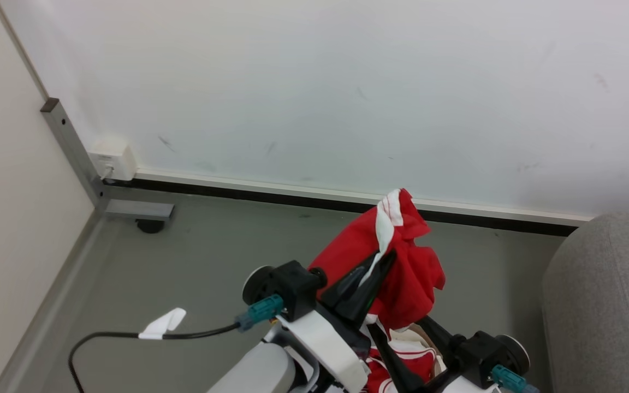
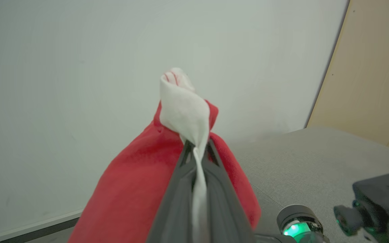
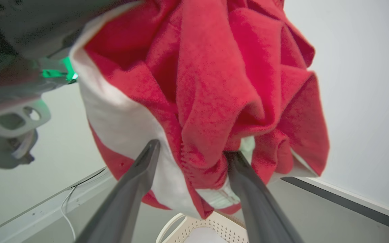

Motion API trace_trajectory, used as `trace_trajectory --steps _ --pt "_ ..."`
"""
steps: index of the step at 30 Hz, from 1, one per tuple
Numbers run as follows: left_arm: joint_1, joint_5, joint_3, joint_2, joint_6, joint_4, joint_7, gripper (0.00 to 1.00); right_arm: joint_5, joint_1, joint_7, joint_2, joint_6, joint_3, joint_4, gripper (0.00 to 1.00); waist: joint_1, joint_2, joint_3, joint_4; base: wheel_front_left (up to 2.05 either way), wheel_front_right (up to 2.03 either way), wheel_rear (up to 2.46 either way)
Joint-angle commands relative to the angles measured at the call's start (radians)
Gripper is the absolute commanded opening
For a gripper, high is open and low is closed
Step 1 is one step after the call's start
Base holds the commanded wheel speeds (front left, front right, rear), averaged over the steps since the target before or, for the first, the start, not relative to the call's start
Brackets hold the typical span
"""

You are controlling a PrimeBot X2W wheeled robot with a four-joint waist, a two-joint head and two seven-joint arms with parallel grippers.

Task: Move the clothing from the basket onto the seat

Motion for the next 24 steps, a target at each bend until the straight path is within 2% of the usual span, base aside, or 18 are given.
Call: trace_trajectory --steps 1,12,13,14,15,24 --pt "-0.003 -0.006 -0.003 0.0 0.002 -0.004 0.002 0.0 0.001 -0.018 0.0 -0.007 -0.002 0.004 0.009 1.0 0.0 0.0 -0.003 0.009 0.0 0.0 0.0" --pt "0.015 -0.062 -0.091 -0.002 0.001 -0.012 0.004 0.0 -0.023 -0.102 0.0 -0.021 -0.002 0.053 0.093 1.0 0.0 0.0 -0.016 0.033 0.0 0.0 0.0" --pt "0.016 -0.065 -0.093 -0.002 0.001 -0.011 0.004 0.0 -0.019 -0.103 0.0 -0.023 -0.002 0.059 0.097 0.82 0.0 0.0 -0.017 0.034 0.0 0.0 0.0" --pt "0.015 -0.07 -0.093 -0.001 0.001 -0.009 0.003 0.0 -0.014 -0.106 0.0 -0.024 -0.002 0.063 0.101 0.36 0.0 0.0 -0.018 0.034 0.0 0.0 0.0" --pt "0.013 -0.074 -0.091 0.0 0.002 -0.007 0.002 0.0 -0.01 -0.107 0.0 -0.026 -0.002 0.065 0.104 0.0 0.0 0.0 -0.018 0.035 0.0 0.0 0.0" --pt "-0.004 -0.089 -0.061 0.019 0.015 -0.002 -0.009 0.0 0.015 -0.105 0.0 -0.033 -0.002 0.062 0.097 0.0 0.0 0.0 -0.01 0.018 0.0 0.0 0.0"
